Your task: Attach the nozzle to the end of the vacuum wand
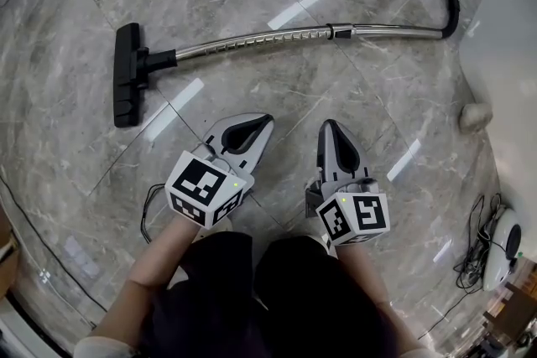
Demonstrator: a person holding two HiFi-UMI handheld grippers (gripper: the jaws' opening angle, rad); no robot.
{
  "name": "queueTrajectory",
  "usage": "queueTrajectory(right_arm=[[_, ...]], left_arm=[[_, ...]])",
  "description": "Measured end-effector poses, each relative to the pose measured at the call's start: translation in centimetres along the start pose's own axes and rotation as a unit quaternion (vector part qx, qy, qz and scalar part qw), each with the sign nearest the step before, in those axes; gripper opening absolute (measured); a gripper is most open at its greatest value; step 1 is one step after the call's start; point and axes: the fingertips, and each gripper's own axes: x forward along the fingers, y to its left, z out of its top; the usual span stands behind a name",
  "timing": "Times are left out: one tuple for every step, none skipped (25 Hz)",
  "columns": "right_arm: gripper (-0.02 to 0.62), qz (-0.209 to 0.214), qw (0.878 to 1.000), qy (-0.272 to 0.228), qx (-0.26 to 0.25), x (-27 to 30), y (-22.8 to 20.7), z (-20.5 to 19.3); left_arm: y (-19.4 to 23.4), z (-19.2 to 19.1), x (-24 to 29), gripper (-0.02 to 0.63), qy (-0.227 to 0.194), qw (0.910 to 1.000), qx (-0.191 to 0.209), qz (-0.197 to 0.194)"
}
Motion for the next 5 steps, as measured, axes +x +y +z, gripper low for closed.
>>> queueTrajectory(right_arm=[[0.015, -0.001, 1.000, 0.000, 0.000, -0.07, -0.01, -0.06], [0.014, -0.002, 1.000, 0.000, 0.000, -0.15, 0.01, -0.14], [0.015, -0.003, 1.000, 0.000, 0.000, -0.22, 0.06, -0.23], [0.015, -0.004, 1.000, 0.000, -0.001, -0.29, 0.13, -0.33], [0.015, -0.005, 1.000, 0.000, -0.002, -0.36, 0.21, -0.44]], left_arm=[[0.02, -0.03, -0.05, 0.010, 0.000, 1.0000, 0.001, 0.001], [0.07, -0.09, -0.13, 0.011, 0.000, 1.0000, 0.000, 0.002], [0.14, -0.17, -0.23, 0.011, 0.000, 1.0000, 0.000, 0.004], [0.22, -0.26, -0.34, 0.011, 0.000, 1.0000, -0.001, 0.006], [0.31, -0.36, -0.47, 0.011, 0.000, 1.0000, -0.003, 0.008]])
